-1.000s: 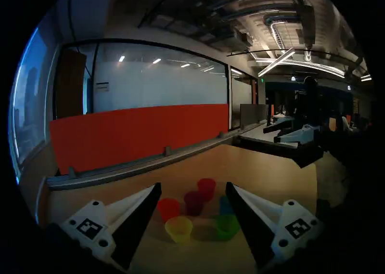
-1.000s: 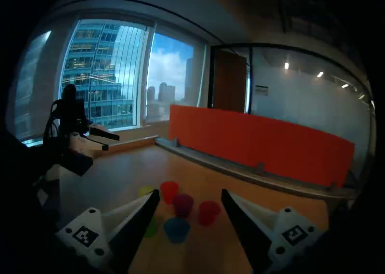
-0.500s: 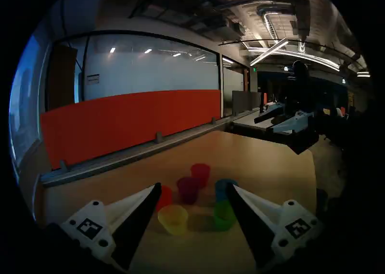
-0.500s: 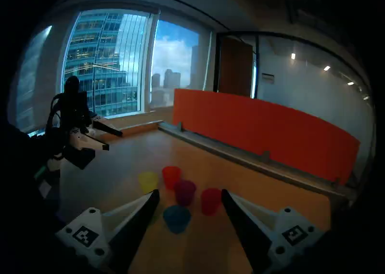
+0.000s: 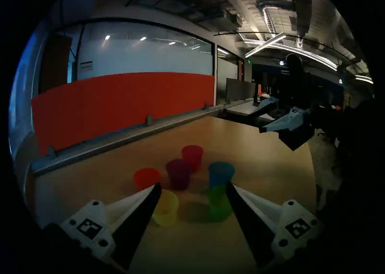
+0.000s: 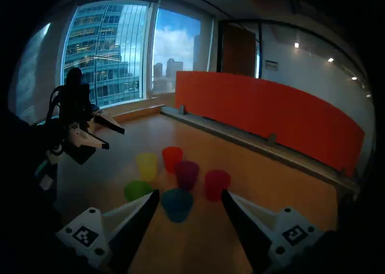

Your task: Pour water

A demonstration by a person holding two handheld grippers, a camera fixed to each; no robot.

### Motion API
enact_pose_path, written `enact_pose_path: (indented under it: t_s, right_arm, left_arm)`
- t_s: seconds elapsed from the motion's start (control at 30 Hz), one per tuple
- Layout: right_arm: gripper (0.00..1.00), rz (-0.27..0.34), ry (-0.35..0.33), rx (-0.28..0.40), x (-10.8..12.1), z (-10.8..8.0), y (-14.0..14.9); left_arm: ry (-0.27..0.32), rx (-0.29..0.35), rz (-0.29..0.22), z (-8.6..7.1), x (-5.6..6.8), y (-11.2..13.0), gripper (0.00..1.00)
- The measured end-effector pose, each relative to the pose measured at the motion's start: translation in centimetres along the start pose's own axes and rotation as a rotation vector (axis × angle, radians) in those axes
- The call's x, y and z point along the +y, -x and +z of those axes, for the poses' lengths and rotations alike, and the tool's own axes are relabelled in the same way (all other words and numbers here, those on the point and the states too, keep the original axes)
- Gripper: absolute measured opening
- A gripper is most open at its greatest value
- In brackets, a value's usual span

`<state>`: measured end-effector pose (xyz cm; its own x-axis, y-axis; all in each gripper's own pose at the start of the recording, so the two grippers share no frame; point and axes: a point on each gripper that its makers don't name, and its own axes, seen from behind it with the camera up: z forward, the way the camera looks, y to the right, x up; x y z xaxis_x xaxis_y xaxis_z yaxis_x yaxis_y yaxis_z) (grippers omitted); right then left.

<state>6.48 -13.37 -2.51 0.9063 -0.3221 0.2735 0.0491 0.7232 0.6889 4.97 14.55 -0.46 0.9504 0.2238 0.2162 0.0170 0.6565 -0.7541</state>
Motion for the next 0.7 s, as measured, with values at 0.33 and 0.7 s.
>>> enact_pose_path:
  t_s: [0.33, 0.7]
  right_arm:
    - [0.99, -0.016, -0.014, -0.038, -0.3, 2.0, 3.5]
    - [0.99, -0.019, -0.016, -0.075, -0.5, 3.4, 6.8]
  left_arm:
    - [0.061, -0.040, 0.016, 1.9, 1.9, 2.8, 1.00]
    - [0.116, -0.078, 0.028, 3.3, 4.0, 5.2, 1.00]
